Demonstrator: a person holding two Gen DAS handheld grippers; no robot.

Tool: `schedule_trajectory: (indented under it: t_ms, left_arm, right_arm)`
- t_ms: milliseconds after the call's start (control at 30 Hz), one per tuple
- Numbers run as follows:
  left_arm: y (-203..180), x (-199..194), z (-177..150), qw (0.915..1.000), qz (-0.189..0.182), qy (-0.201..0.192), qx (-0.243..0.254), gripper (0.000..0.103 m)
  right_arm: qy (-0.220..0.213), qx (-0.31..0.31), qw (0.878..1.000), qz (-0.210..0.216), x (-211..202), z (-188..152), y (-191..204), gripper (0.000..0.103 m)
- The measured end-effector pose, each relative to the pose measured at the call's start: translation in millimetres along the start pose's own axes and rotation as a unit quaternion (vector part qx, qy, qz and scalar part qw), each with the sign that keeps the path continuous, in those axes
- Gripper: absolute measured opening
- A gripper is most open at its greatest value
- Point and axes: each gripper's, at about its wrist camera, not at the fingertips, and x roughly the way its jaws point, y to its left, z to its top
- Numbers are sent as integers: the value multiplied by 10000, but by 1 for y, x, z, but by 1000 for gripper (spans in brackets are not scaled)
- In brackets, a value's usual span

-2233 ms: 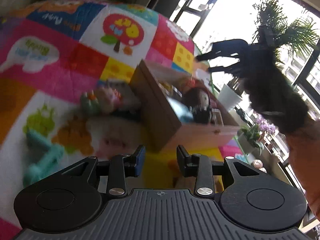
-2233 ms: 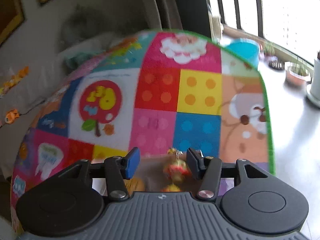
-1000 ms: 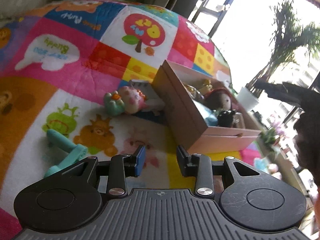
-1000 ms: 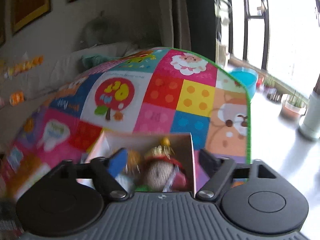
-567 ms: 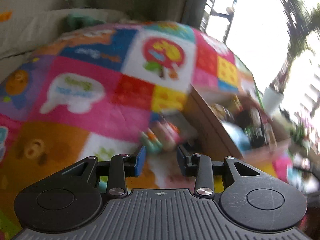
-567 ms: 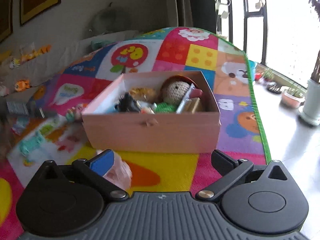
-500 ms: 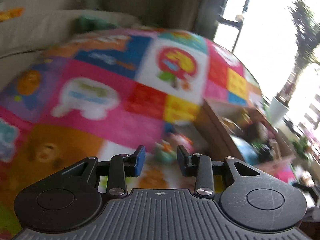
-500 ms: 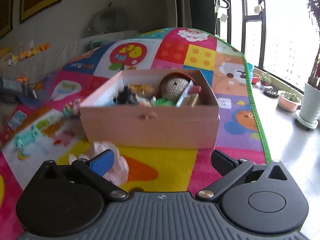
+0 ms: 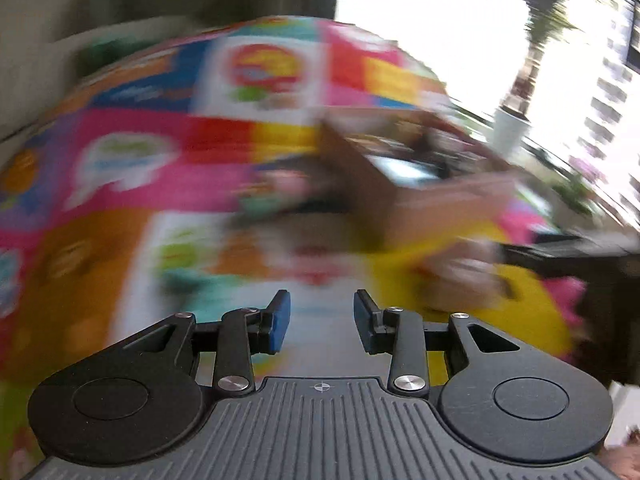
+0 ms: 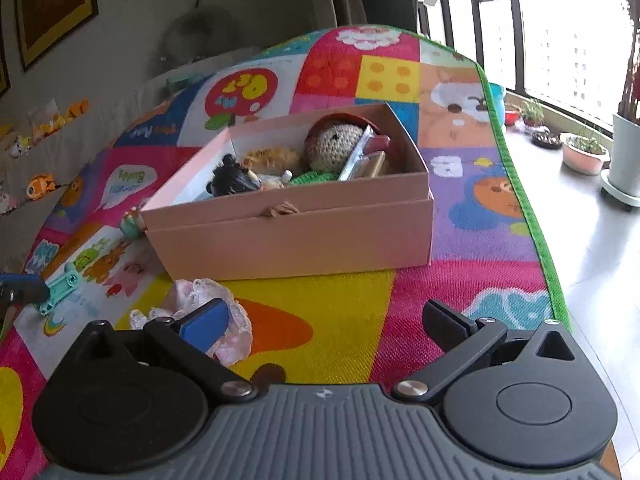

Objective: Organize objects
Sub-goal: 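Move the left tool toward the pink pig figurine beside the box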

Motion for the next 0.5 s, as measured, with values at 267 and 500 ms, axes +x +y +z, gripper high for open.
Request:
schedule_trajectory:
  t_ms: [267,500]
  left_arm:
    - [-57,46,-6,9953,-326,551,728,58]
    - [-61,50,-9,9946,-479,534,751,78]
  right_arm:
    - [242,152,9996,49,5,2,-6,103]
    - [211,190,9995,120,4,2,-8,103]
